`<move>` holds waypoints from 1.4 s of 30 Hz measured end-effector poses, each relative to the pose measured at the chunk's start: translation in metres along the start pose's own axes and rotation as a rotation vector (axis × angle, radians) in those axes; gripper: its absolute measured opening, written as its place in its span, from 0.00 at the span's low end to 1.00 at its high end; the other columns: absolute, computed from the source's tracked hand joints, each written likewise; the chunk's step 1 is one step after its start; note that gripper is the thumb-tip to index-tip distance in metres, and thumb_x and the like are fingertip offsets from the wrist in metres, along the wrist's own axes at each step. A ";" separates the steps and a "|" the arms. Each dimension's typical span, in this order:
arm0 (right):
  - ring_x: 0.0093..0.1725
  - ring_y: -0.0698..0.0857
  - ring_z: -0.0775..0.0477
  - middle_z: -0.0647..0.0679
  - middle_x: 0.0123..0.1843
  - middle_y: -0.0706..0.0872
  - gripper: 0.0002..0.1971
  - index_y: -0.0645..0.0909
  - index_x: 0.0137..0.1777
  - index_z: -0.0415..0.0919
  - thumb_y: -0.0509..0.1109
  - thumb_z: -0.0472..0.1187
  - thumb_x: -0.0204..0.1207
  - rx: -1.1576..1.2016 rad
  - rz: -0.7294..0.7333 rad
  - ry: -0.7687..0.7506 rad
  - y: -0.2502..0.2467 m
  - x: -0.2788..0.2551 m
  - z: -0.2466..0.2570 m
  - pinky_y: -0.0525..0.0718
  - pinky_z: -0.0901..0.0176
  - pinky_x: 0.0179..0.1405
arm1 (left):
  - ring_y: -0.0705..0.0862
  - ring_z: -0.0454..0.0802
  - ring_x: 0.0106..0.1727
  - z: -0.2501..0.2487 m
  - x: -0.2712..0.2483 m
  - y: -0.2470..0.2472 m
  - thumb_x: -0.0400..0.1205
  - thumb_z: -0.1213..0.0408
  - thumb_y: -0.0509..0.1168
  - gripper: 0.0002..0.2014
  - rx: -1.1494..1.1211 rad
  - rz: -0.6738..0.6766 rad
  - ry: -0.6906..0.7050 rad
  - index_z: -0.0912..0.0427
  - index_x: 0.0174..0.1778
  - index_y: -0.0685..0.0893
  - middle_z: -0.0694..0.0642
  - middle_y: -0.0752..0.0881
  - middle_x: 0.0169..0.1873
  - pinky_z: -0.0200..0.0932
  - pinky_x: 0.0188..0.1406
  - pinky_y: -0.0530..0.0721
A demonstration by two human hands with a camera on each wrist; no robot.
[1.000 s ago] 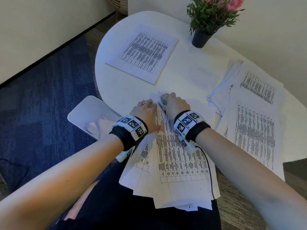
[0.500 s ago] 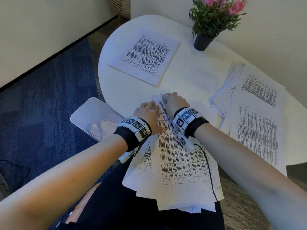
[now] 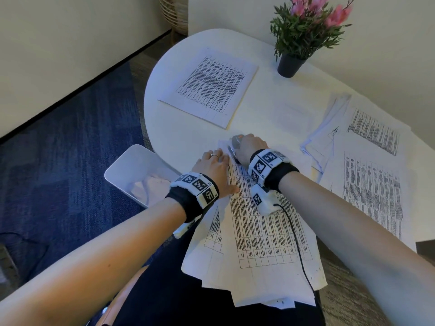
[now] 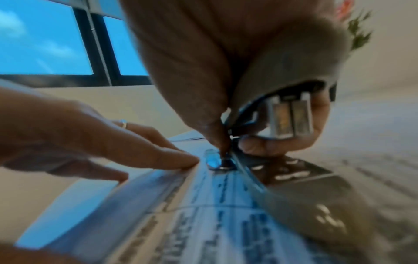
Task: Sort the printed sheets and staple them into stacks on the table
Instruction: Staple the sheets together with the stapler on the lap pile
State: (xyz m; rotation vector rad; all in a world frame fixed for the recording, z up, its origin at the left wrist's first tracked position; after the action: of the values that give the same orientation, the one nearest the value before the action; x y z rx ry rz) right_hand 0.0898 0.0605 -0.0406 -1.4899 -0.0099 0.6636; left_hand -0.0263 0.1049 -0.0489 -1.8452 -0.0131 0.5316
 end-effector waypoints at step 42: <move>0.45 0.80 0.41 0.39 0.52 0.80 0.20 0.69 0.63 0.34 0.68 0.43 0.77 0.234 0.048 -0.234 -0.026 -0.037 -0.008 0.73 0.59 0.29 | 0.71 0.55 0.74 0.022 0.008 -0.023 0.79 0.49 0.69 0.36 -0.382 -0.067 -0.107 0.60 0.80 0.64 0.57 0.70 0.76 0.49 0.73 0.71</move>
State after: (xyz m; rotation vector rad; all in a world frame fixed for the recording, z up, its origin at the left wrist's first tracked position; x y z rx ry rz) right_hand 0.0726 0.0395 -0.0032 -1.1852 -0.0739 0.8456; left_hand -0.0213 0.1347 -0.0361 -2.1757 -0.2643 0.6115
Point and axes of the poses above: each hand's wrist, its own x-axis towards the middle knuckle, its own y-axis out of the palm, z = x × y, the point moved 8 cm from there along x, towards the middle knuckle
